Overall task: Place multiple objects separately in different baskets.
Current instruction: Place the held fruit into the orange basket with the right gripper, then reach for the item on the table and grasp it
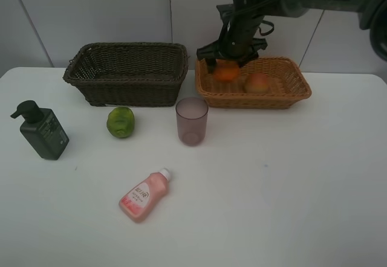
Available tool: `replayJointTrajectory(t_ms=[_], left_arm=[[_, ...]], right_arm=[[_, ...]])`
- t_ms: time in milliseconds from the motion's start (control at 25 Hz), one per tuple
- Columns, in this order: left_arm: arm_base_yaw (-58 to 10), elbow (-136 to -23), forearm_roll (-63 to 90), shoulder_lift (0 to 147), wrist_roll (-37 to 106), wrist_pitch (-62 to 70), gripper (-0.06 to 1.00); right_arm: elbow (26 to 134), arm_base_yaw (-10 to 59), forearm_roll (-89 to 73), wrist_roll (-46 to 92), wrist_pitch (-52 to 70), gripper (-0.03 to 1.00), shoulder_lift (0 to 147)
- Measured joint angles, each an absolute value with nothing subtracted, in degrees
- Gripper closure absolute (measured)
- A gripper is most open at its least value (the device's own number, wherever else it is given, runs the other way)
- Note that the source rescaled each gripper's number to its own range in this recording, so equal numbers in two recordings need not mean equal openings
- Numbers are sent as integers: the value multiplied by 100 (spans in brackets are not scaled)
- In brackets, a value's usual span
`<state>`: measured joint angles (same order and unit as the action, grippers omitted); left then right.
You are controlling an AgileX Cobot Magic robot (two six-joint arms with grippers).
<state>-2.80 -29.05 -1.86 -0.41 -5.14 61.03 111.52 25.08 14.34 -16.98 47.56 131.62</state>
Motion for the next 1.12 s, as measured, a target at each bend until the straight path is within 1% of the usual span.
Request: replayJointTrajectory(t_ms=[40,80,160,240,720,840,1120], left_arm=[[-280,-2905,-186,-41,-514,6103,-6],[-280,-2905,-186,-41,-514,6103,-6],[-280,-2905,-186,-41,-514,6103,-6],[-280,-2905,-186,-41,-514,6103,-6],[-280,-2905,-186,-41,-514,6103,-6],[-280,-2905,-186,-41,-514,6103,-6],[-280,-2905,-186,-41,-514,6103,-6]], right_arm=[[11152,2508,1434,-1698,4756,19,13162],[11159,2508,1423,-1698,4766,11,13162],[11159,2508,1418,-1698,4830,4,13162],[11162,2508,1392,-1698,4963,1,13162],[11168,2525,1051,-1460,6204,0,12568],[11148,2631,1029,-1362,6396,0,12353],[10273,2994,919,-1239,6254,0,11631]])
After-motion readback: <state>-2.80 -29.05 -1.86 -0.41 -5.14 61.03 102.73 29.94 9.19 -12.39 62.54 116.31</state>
